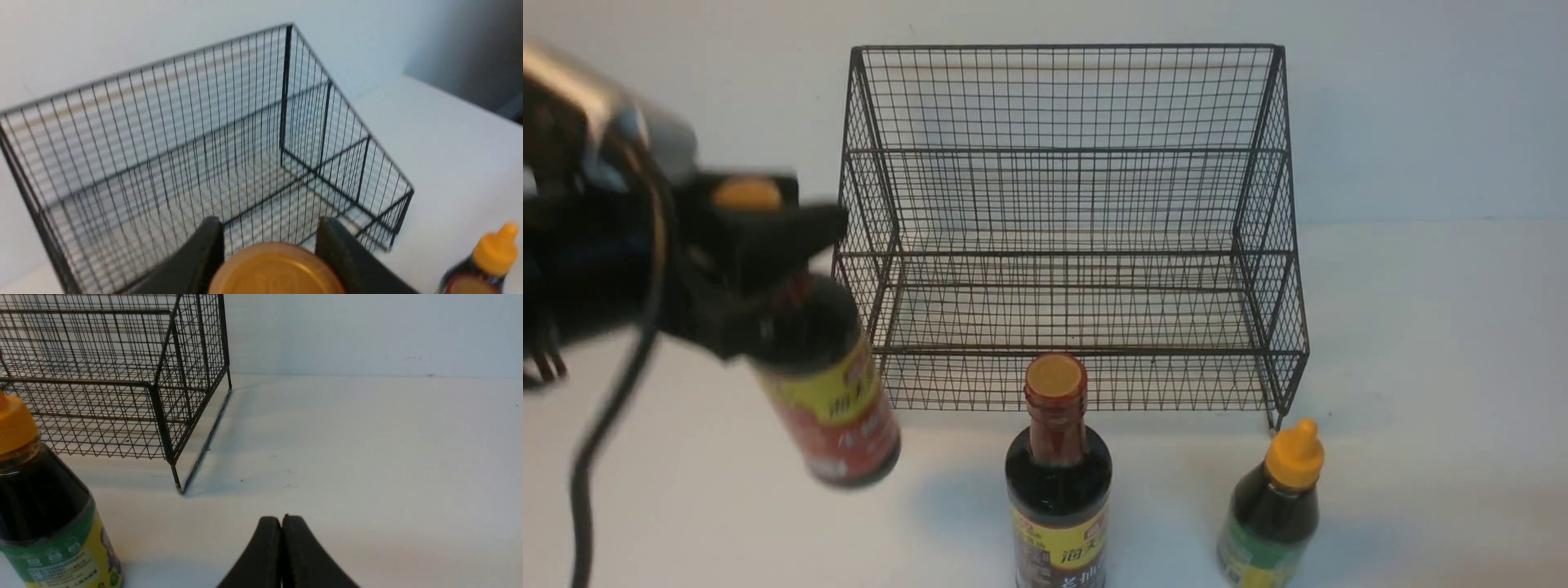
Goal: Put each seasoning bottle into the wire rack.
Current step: Use the left arm to put the condiment bottle back on the shelf
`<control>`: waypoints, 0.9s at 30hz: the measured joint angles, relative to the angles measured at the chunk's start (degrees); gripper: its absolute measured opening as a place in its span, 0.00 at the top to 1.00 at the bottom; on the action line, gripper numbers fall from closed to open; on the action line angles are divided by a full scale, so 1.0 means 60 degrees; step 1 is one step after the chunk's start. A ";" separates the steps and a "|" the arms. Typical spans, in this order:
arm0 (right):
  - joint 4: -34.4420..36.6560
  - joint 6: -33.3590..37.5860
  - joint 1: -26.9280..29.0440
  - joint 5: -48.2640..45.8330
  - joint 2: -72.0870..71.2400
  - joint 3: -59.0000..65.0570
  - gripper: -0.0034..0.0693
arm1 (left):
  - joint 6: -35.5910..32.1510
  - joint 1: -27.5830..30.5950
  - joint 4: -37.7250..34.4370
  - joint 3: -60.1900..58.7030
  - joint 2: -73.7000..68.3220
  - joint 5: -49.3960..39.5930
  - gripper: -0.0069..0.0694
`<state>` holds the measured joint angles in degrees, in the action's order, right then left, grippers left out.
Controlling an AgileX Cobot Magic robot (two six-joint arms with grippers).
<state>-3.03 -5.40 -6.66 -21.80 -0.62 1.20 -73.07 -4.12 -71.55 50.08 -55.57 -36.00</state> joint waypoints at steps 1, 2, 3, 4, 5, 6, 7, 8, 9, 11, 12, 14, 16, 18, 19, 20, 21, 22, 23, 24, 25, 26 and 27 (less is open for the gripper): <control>0.0000 0.0000 0.0000 0.0000 0.0000 0.0000 0.97 | 0.0275 0.0000 0.0080 0.0474 -0.0173 -0.0129 0.56; 0.0000 0.0000 0.0000 0.0000 0.0000 0.0000 0.97 | 0.0463 0.0000 0.0129 0.0929 -0.0387 -0.0251 0.56; 0.0000 0.0000 0.0000 0.0000 0.0000 0.0000 0.97 | 0.0594 0.0000 0.0153 0.1458 -0.0687 -0.0332 0.56; 0.0000 0.0000 0.0000 0.0000 0.0000 0.0000 0.97 | 0.0622 0.0000 0.0193 0.1882 -0.0973 -0.0405 0.56; 0.0000 0.0000 0.0000 0.0000 0.0000 0.0000 0.97 | 0.0622 0.0000 0.0195 0.1968 -0.1033 -0.0431 0.56; 0.0000 0.0000 0.0000 0.0000 0.0000 0.0000 0.97 | 0.0622 0.0000 0.0234 0.2300 -0.1283 -0.0455 0.56; 0.0000 0.0000 0.0000 0.0000 0.0000 0.0000 0.97 | 0.0622 0.0000 0.0281 0.2932 -0.1813 -0.0464 0.56; 0.0000 0.0000 0.0000 0.0000 0.0000 0.0000 0.97 | 0.0622 0.0000 0.0301 0.3298 -0.2158 -0.0464 0.56; 0.0000 0.0000 0.0000 0.0000 0.0000 0.0000 0.97 | 0.0622 0.0000 0.0301 0.3366 -0.2225 -0.0464 0.56; 0.0000 0.0000 0.0000 0.0000 0.0000 0.0000 0.97 | 0.0613 0.0000 0.0301 0.4134 -0.3106 -0.0447 0.56; 0.0000 0.0000 0.0000 0.0000 0.0000 0.0000 0.97 | 0.0613 0.0000 0.0292 0.4345 -0.3428 -0.0436 0.56; 0.0000 0.0000 0.0000 0.0000 0.0000 0.0000 0.97 | 0.0594 0.0000 0.0292 0.4621 -0.4027 -0.0402 0.56; 0.0000 0.0000 0.0000 0.0000 0.0000 0.0000 0.97 | 0.0560 0.0000 0.0292 0.4699 -0.4532 -0.0360 0.56; 0.0000 0.0000 0.0000 0.0000 0.0000 0.0000 0.97 | 0.0574 0.0000 0.0287 0.4706 -0.4852 -0.0355 0.56; 0.0000 0.0000 0.0000 0.0000 0.0000 0.0000 0.97 | 0.0564 0.0000 0.0332 0.4706 -0.4991 -0.0357 0.56; 0.0000 0.0000 0.0000 0.0000 0.0000 0.0000 0.97 | 0.0516 0.0000 0.0374 0.4706 -0.5152 -0.0357 0.56; 0.0000 0.0000 0.0000 0.0000 0.0000 0.0000 0.97 | 0.0515 0.0000 0.0395 0.4706 -0.5317 -0.0337 0.56; 0.0000 0.0000 0.0000 0.0000 0.0000 0.0000 0.97 | 0.0515 0.0000 0.0395 0.4706 -0.5405 -0.0337 0.56; 0.0000 0.0000 0.0000 0.0000 0.0000 0.0000 0.97 | 0.0515 0.0000 0.0395 0.4706 -0.5498 -0.0337 0.56; 0.0000 0.0000 0.0000 0.0000 0.0000 0.0000 0.97 | 0.0506 0.0000 0.0384 0.4706 -0.5578 -0.0354 0.56; 0.0000 0.0000 0.0000 0.0000 0.0000 0.0000 0.97 | 0.0493 0.0000 0.0359 0.4716 -0.5608 -0.0381 0.56; 0.0000 0.0000 0.0000 0.0000 0.0000 0.0000 0.97 | 0.0483 0.0000 0.0359 0.4712 -0.5622 -0.0391 0.56; 0.0000 0.0000 0.0000 0.0000 0.0000 0.0000 0.97 | 0.0462 0.0000 0.0359 0.4725 -0.5650 -0.0425 0.56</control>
<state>-3.03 -5.40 -6.66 -21.80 -0.62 1.20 -70.29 -4.12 -69.39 78.44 -89.48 -38.55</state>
